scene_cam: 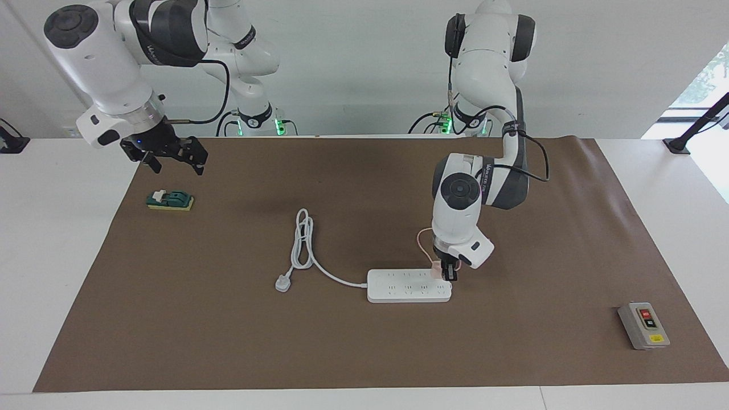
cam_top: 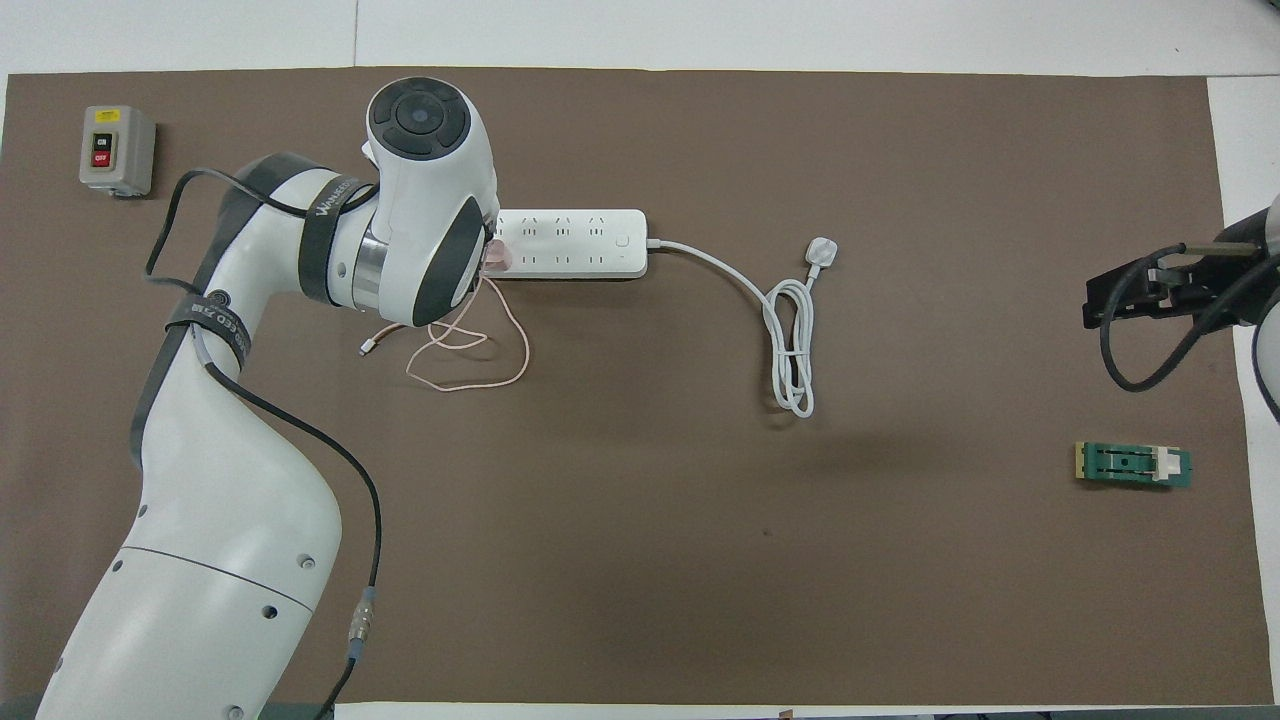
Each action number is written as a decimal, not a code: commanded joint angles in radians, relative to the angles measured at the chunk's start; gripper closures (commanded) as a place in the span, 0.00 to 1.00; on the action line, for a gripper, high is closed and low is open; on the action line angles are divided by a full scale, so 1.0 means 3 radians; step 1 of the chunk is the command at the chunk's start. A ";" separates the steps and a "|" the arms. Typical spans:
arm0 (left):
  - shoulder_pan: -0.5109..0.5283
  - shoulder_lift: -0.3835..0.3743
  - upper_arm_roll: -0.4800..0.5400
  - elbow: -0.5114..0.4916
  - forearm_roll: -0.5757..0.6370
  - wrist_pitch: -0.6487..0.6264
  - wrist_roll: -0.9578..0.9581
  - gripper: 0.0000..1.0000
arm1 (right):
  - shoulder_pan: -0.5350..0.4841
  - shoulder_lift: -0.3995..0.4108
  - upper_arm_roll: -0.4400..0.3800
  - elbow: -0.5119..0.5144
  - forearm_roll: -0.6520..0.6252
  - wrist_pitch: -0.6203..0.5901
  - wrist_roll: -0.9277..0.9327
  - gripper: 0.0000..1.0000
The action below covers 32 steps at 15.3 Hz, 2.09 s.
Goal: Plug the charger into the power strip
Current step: 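Press the charger prongs down into the socket with the left gripper, then open the left gripper and lift it away from the charger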
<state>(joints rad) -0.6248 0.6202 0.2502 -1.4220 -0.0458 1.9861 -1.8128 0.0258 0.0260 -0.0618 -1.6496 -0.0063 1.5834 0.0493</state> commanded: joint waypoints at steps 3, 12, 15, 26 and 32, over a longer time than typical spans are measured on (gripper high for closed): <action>0.0119 -0.0364 -0.0026 -0.0169 -0.0067 -0.0182 0.0208 0.00 | -0.0040 -0.0030 0.0022 -0.0024 -0.0061 -0.0042 -0.0067 0.00; 0.0405 -0.0993 -0.0016 -0.0148 -0.0037 -0.0673 0.1402 0.00 | -0.0035 -0.0061 0.0027 0.0002 -0.0030 -0.0063 -0.0077 0.00; 0.0589 -0.1162 -0.0016 -0.0148 0.0086 -0.0766 0.2221 0.00 | -0.0035 -0.0066 0.0027 -0.0024 -0.0030 -0.0063 -0.0062 0.00; 0.1147 -0.1785 -0.0016 -0.0245 0.0137 -0.1250 0.4531 0.00 | -0.0040 -0.0066 0.0027 -0.0019 -0.0030 -0.0063 -0.0062 0.00; 0.1234 -0.2486 -0.0016 -0.0976 0.0199 -0.1252 0.5081 0.00 | -0.0040 -0.0066 0.0027 -0.0019 -0.0030 -0.0063 -0.0062 0.00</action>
<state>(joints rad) -0.2701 -0.0378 0.2572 -1.6171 -0.0091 1.5881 -0.3237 0.0258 0.0192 -0.0621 -1.6488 -0.0063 1.5795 0.0493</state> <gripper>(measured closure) 0.000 0.000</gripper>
